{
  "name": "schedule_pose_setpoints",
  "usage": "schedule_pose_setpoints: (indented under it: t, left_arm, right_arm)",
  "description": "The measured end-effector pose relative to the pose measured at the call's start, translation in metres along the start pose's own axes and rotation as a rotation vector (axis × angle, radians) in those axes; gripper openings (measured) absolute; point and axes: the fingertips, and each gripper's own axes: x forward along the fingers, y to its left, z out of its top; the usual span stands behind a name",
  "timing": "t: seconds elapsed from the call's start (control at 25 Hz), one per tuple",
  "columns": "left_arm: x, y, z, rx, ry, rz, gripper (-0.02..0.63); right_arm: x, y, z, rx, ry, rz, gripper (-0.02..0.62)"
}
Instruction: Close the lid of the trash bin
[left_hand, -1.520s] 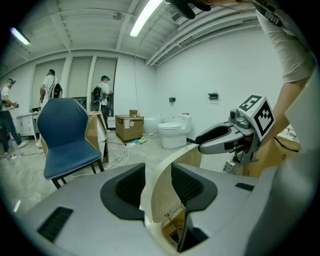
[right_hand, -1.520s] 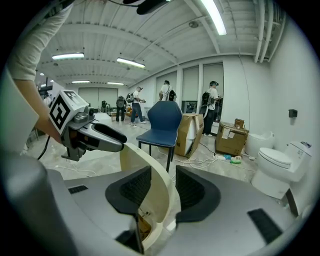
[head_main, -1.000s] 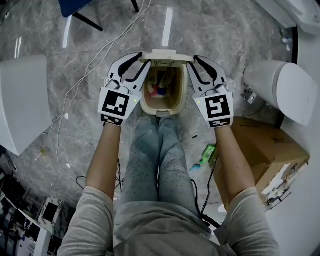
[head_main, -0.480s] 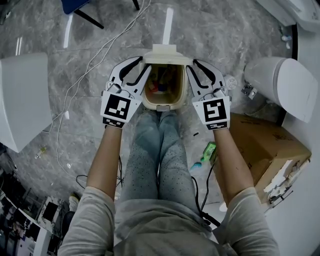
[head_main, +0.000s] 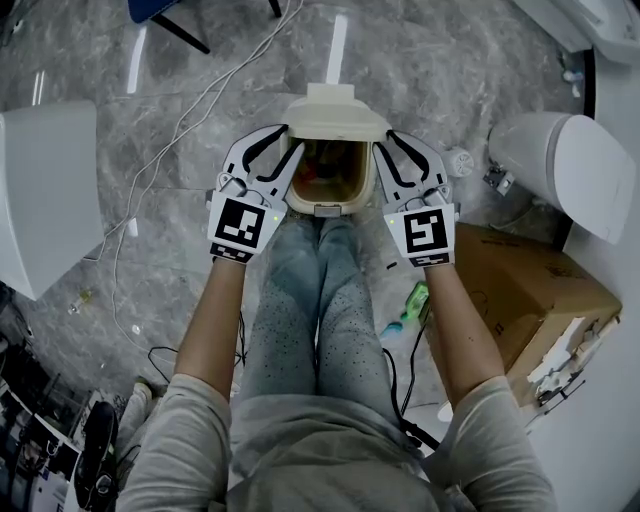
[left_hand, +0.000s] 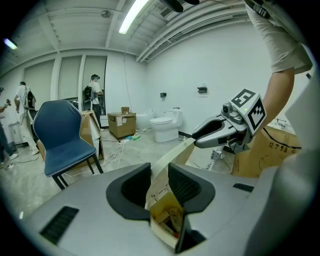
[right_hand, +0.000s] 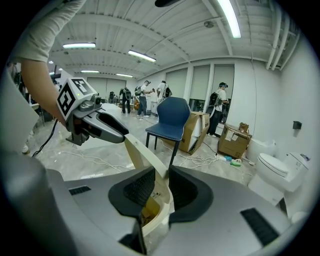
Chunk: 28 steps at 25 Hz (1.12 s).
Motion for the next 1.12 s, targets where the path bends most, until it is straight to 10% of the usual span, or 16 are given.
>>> schedule_pose_setpoints:
  t: [1.12]
  left_arm:
    - [-0.021,-0.039,-0.048,-0.009,0.07,-0.051,0.112]
  right_arm:
    - [-0.021,0.041,-0.04,-0.115,0.055,0.026,0.104]
